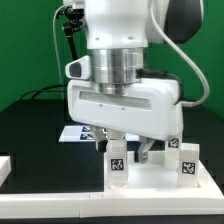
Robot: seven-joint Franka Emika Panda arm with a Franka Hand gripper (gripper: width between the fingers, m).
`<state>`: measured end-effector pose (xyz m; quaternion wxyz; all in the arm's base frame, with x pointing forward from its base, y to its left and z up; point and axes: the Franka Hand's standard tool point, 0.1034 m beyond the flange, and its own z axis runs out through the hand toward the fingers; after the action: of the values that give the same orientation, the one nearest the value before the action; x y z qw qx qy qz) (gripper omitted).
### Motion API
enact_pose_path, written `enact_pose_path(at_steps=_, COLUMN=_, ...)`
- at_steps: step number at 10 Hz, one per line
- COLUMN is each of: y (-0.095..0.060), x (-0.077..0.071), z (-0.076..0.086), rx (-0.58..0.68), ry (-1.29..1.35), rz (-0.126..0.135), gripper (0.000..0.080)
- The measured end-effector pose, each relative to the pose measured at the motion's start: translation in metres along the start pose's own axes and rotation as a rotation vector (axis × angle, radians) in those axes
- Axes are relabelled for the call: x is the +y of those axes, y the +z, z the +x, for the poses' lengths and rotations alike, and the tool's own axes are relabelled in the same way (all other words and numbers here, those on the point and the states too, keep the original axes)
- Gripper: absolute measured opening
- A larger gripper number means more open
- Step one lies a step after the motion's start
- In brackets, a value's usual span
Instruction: Assemble square table
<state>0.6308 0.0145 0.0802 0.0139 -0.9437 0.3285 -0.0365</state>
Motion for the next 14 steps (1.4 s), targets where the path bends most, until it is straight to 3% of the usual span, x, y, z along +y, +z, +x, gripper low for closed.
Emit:
enact_pose_path(at_steps=3, y=0.000, x=-0.009, z=-0.004, rx=0.025, ry=-0.185, rz=-0.001, gripper=0.0649)
enact_pose_path(at_steps=5, y=0.000, x=-0.008, z=-0.003, rx=0.025, ry=-0.163, rz=-0.002, gripper=0.0375)
enact_pose_path(at_steps=6, y=0.000, x=-0.004, z=-0.001, rx=0.026, ry=-0.140, rz=-0.006, gripper=0.0375)
enact_pose_path(at_steps=7, y=0.000, x=-0.001, z=0.000, rx=0.026, ry=-0.034, rz=-0.009, gripper=0.0309)
enact_pose_path(at_steps=10, y=0.001, x=0.000, z=0.001, rx=0.027, ry=0.168, rz=-0.007, gripper=0.0309)
enact_pose_path(at_steps=11, y=0.002, x=0.002, z=0.001, rx=0.022, ry=0.258, rz=-0.001, gripper=0.0309)
enact_pose_path(at_steps=13, y=0.005, x=0.009, z=-0.001, rx=-0.006, ry=0.594, rz=0.071, gripper=0.0297)
enact_pose_path(at_steps=14, y=0.005, x=0.009, z=-0.002, rx=-0.015, ry=0.675, rz=0.082, gripper=0.0296)
